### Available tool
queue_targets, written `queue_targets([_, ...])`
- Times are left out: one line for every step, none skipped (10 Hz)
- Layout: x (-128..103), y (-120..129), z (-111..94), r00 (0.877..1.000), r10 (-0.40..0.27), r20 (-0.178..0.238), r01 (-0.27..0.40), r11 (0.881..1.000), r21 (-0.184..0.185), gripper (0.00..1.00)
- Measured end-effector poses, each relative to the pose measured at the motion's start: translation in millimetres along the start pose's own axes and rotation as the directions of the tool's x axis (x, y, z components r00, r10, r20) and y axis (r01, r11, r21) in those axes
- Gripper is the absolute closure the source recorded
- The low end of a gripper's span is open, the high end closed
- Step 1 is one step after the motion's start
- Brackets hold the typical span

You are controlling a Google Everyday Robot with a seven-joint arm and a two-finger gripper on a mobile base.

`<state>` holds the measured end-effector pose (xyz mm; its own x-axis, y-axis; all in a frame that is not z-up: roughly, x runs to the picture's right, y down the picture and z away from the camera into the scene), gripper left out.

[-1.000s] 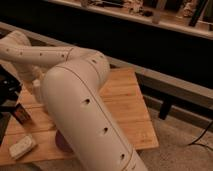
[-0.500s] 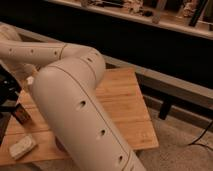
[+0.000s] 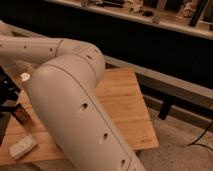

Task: Place the ceramic cup over the eraser

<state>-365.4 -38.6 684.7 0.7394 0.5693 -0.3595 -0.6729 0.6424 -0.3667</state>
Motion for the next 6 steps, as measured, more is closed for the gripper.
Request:
queue_targets([4, 5, -5, 1.000, -0.009, 0.001, 0.009, 1.000, -0.008, 1.00])
queue_targets([7, 10, -9, 1.000, -0.018, 0.002, 0.018, 1.000, -0.013, 1.00])
queue_targets([10, 13, -12, 1.000, -0.026, 0.001, 0.026, 1.000, -0.017, 1.00])
queue_targets([13, 19, -17, 0.999, -0.039, 0.005, 0.039, 0.999, -0.021, 1.00])
queue_targets([15, 23, -19, 0.999, -0.047, 0.007, 0.048, 0.999, -0.027, 1.00])
queue_targets([17, 28, -21, 0.998, -0.059, 0.011, 0.059, 0.998, -0.031, 1.00])
